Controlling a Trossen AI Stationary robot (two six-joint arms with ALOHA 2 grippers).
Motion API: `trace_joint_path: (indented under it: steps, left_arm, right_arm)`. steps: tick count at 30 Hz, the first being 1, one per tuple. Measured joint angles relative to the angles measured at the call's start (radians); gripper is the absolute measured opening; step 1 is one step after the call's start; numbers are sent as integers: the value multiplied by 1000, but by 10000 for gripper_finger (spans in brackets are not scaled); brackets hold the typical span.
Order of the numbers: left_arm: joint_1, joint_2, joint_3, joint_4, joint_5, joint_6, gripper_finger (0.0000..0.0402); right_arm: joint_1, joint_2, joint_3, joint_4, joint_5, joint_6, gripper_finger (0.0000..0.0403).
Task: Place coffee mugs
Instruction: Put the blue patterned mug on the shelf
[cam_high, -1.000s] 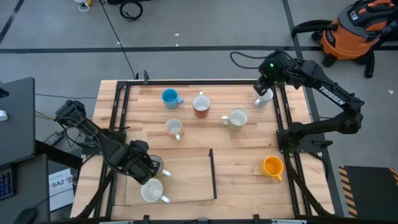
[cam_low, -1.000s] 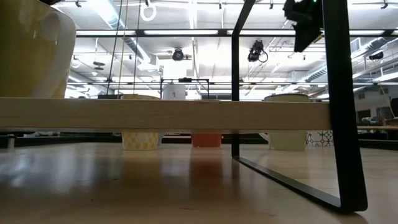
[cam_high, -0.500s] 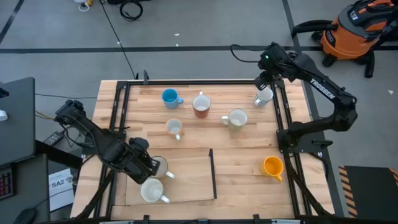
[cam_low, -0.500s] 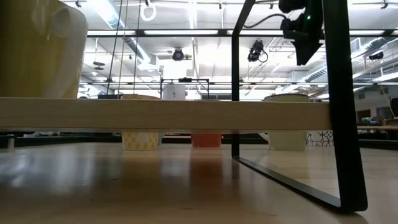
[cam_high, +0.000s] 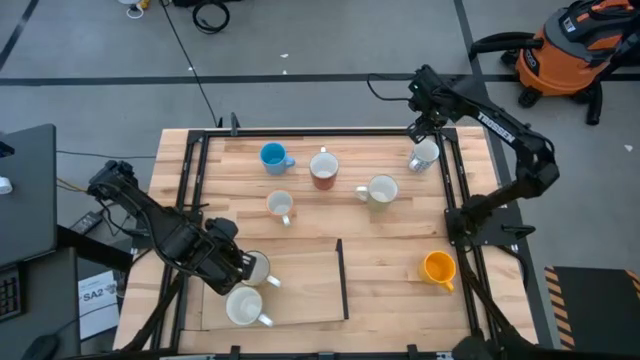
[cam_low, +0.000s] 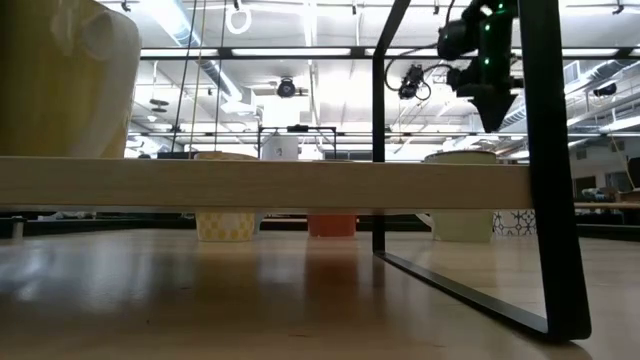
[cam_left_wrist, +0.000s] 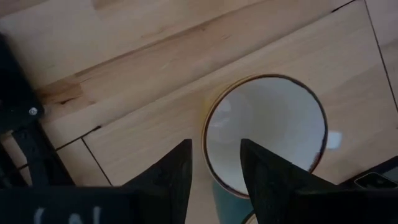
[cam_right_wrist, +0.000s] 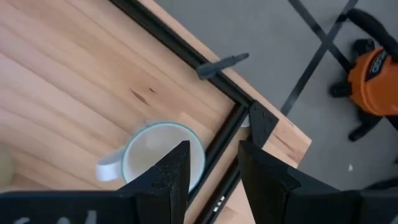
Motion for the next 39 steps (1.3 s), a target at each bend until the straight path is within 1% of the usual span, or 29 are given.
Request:
trace_joint_path:
  steps: [4, 7, 13, 19, 26, 39]
  left_arm:
    - [0, 0, 0, 1, -3, 0, 142]
    - [0, 0, 0, 6, -5, 0, 142]
    - [0, 0, 0, 11, -34, 0, 142]
    - [0, 0, 0, 37, -37, 0, 142]
    - [0, 0, 0, 49, -52, 1, 142]
    - [0, 0, 0, 51, -53, 0, 142]
  right_arm:
    - [-23, 44, -2, -44, -41, -29, 141]
    - [-25, 50, -44, -52, -31, -60, 141]
    - [-25, 2, -213, 111, -10, -134, 141]
    - [-35, -5, -300, 230, 16, -182, 141]
    - [-54, 1, -310, 276, 9, -187, 141]
    - [-62, 2, -310, 257, -51, -328, 141]
